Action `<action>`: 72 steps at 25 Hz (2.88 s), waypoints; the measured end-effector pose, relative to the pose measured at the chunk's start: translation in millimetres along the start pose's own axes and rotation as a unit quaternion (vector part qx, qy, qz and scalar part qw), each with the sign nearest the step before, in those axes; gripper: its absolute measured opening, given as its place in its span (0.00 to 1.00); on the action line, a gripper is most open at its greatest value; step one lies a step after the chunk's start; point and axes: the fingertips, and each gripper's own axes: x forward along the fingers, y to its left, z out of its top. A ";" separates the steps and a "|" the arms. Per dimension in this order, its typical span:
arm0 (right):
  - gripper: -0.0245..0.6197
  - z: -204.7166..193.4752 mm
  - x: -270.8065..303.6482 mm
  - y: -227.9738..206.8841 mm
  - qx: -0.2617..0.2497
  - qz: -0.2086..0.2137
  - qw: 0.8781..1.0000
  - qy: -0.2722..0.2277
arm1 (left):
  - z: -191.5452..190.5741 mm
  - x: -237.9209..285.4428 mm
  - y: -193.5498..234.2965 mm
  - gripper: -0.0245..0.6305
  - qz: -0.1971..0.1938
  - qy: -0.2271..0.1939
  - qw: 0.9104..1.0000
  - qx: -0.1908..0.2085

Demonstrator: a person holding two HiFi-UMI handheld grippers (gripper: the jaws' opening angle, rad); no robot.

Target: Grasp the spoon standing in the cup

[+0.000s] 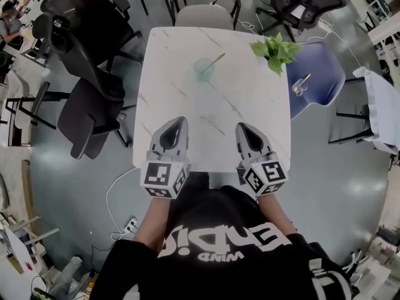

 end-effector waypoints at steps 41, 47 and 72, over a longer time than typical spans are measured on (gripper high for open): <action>0.37 27.8 59.6 -36.2 0.025 0.056 0.998 0.002 | 23.6 54.7 0.3 0.06 0.020 -0.006 1.000 -0.004; 0.37 22.4 87.2 -53.5 0.031 0.051 0.998 0.011 | 20.3 61.9 3.8 0.06 0.026 -0.005 1.000 -0.004; 0.37 0.6 249.2 -120.6 0.070 0.021 0.994 0.077 | 0.5 89.8 20.6 0.06 0.029 0.025 0.999 -0.020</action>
